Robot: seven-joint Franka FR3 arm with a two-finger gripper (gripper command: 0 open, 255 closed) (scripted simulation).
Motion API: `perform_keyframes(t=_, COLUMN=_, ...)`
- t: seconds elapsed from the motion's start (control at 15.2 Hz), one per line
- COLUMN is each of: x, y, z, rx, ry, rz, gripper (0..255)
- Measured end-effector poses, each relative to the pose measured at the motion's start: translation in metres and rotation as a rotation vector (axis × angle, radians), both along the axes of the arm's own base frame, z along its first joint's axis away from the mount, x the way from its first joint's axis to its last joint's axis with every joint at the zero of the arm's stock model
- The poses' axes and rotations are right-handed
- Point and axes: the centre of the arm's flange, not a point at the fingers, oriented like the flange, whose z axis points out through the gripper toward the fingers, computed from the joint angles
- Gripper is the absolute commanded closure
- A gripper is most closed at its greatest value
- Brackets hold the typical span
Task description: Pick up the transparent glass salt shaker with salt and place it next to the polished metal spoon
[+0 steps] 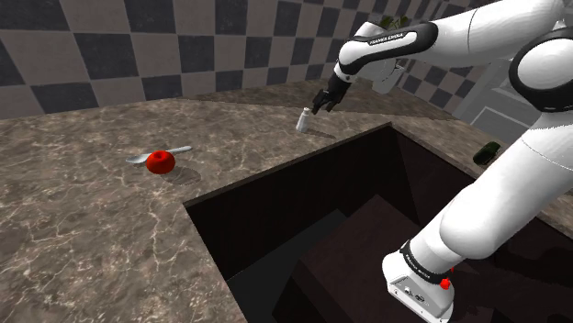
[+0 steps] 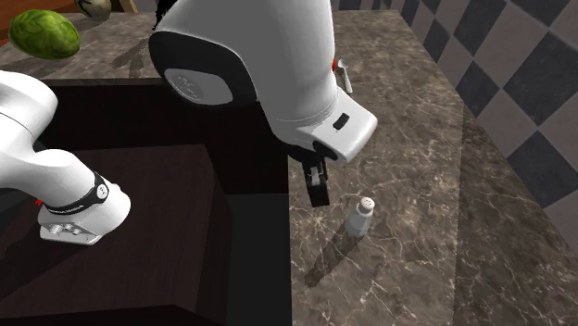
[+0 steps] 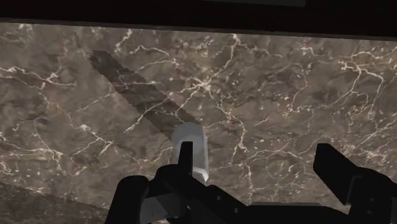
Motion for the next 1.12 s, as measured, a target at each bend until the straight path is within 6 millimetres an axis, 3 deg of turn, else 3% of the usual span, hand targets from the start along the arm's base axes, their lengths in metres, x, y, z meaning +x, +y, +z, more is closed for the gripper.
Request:
perform_keyframes(t=0.46, x=0.064, y=-0.040, z=-0.044, rx=0.012, ry=-0.026, rz=0.006, gripper=0)
perform_keyframes(t=1.12, x=0.081, y=-0.041, z=-0.088, rx=0.014, ry=-0.029, rz=0.007, gripper=0)
